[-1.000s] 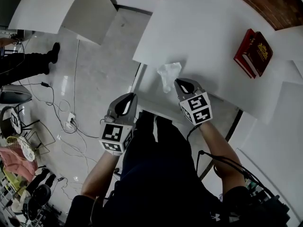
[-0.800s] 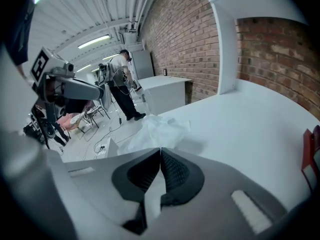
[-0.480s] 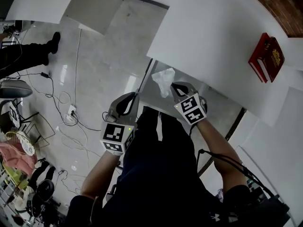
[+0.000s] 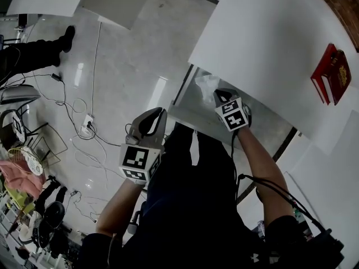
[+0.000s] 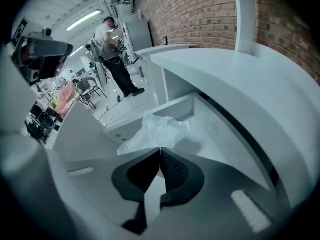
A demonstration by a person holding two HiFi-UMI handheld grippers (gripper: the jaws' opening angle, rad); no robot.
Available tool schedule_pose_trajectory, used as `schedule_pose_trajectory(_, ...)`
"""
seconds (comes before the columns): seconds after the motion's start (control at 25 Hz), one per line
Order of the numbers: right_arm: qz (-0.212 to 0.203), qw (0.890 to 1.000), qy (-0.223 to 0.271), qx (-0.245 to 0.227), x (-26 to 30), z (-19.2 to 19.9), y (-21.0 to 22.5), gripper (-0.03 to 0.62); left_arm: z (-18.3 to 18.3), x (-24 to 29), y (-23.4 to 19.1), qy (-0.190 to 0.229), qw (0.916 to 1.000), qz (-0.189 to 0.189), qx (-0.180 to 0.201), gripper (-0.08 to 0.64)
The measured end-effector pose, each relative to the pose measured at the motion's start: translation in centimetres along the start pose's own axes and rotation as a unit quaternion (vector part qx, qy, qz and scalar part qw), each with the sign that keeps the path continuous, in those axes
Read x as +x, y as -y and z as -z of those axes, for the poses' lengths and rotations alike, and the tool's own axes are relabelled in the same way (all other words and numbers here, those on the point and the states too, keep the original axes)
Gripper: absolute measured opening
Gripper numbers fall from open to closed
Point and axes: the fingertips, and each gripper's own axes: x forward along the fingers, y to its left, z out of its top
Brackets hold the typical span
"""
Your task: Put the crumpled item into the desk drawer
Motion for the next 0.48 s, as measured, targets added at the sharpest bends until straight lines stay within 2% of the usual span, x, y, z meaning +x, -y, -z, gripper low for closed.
schedule_pose_trajectory(0.16,0.010,1.000,-0.005,0.012,1.5,-0.5,0.9,0.008,0.6,-0.6,-1.1,-0.006,0.9999,-0.006,-0.008,0.031)
schedule_pose_trajectory(0.48,0.030,0.999,0.011,-0.002,4.4,-0.1,1.6,0.008,2.1,-0.5,-3.0,-0.017,0.9995,-0.019,-0.020,0.031)
